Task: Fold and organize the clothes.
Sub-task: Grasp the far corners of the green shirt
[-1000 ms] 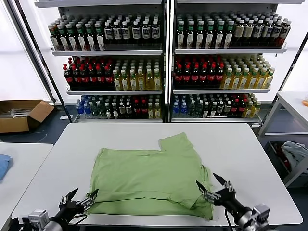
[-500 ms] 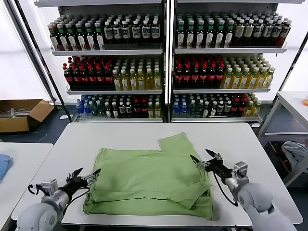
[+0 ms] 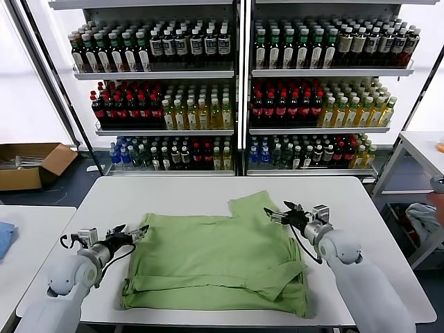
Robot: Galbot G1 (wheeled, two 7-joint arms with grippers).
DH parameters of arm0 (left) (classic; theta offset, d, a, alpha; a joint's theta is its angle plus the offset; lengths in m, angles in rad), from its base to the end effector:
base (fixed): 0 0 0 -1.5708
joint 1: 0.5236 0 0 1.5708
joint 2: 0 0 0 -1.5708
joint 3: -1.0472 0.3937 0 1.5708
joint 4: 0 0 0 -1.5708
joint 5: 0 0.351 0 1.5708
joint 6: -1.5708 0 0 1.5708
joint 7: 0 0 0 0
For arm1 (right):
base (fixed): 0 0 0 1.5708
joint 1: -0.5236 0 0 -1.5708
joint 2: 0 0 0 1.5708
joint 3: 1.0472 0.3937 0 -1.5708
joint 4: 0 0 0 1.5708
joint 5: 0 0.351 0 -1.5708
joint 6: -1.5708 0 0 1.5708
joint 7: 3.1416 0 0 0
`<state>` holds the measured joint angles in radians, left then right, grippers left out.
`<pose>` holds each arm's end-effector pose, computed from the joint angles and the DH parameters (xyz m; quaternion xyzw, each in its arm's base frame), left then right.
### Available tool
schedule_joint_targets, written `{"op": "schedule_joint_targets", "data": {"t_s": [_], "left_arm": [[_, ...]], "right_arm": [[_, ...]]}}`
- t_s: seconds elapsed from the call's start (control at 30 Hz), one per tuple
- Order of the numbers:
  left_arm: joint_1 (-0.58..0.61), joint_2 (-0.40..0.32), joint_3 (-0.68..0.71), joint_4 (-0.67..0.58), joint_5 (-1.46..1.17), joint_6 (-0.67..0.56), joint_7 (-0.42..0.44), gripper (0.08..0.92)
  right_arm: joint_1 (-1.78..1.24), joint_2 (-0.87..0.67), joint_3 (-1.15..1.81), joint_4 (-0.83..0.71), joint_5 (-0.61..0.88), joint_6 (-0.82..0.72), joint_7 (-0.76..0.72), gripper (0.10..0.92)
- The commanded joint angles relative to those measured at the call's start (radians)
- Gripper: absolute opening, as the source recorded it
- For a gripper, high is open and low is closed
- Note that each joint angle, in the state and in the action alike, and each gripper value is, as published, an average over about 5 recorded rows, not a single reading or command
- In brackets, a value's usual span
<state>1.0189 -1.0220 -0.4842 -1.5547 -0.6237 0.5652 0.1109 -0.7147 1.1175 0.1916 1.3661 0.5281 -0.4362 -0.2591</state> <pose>0.3604 0.1965 -0.3379 -0.0754 -0.9559 0.0477 0.2797 0.4596 -0.1030 -0.3355 0.2224 -0.9503 -0.0100 0.2175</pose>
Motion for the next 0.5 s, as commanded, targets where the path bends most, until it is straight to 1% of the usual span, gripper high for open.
{"op": "schedule_joint_targets", "data": {"t_s": [0.03, 0.2, 0.5], "left_arm": [[-0.173, 0.021, 0.098, 0.171, -0.011, 0.000, -0.001, 0.823], [-0.188, 0.017, 0.122, 0.185, -0.011, 0.002, -0.001, 0.823], [-0.168, -0.001, 0.141, 0.188, -0.001, 0.002, -0.006, 0.823]], "right_arm": [[0.172, 0.070, -0.082, -0.209, -0.022, -0.013, 0.005, 0.823], [0.217, 0.116, -0.095, -0.293, -0.047, -0.011, 0.008, 0.823], [0.226, 0.126, -0.114, -0.327, -0.055, -0.006, 0.001, 0.818]]}}
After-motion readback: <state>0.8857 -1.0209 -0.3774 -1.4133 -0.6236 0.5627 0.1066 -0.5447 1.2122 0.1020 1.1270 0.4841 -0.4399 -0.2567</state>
